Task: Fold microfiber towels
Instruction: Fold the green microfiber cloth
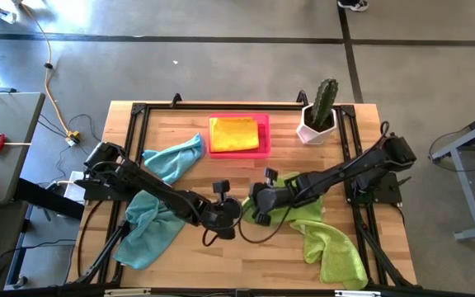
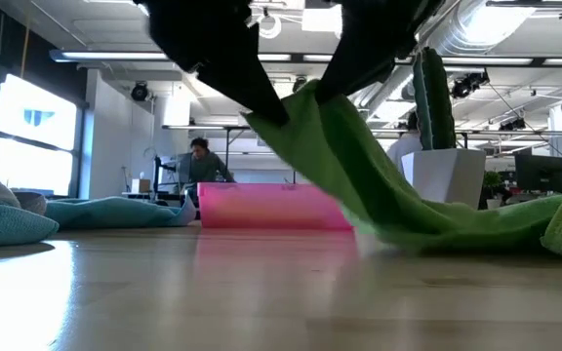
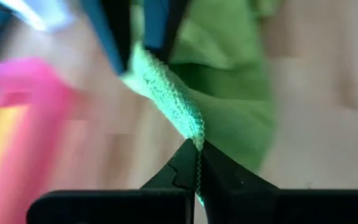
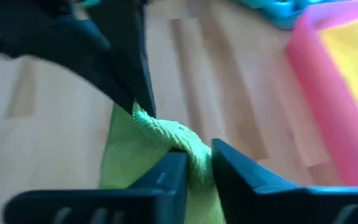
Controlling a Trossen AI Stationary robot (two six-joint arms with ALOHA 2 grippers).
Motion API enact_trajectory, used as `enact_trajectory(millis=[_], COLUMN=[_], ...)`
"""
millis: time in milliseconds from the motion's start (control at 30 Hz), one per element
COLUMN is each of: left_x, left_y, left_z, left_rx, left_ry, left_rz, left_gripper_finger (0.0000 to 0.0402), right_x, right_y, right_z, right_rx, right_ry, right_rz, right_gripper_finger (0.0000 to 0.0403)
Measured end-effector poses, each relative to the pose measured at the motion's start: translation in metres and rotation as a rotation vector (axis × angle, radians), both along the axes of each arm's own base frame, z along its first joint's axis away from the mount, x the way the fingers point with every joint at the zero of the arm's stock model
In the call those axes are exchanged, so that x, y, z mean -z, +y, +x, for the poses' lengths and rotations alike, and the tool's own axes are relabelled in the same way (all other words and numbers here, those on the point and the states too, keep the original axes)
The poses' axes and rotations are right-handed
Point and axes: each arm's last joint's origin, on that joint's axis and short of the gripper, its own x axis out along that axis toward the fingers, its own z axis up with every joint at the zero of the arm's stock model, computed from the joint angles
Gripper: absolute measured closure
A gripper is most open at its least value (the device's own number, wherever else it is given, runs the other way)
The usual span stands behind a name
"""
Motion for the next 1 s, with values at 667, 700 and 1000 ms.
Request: enact_trajectory(millis=[667,700,1000], left_x=[0.001,-0.003,-0.034], left_y=[-0.006,-0.006,-0.003], left_z=[-0.002,-0.003,-0.012], left_rx=[0.248,0.251,0.248], left_ry=[0.121,0.112,0.012], left_rz=[-0.366,-0.37,-0.384], left_gripper_finger=[0.0401,0.0401,0.0401], right_x=[0.086,0.089,0.075], right_y=[0.094,0.096,0.105], right_z=[-0.024,-0.022,-0.002], right_rx=[-0.026,-0.017,0.079], right_ry=[0.098,0.082,-0.212], right_rz=[-0.283,-0.289,-0.291], right_gripper_finger=[0.026,0.026,0.026])
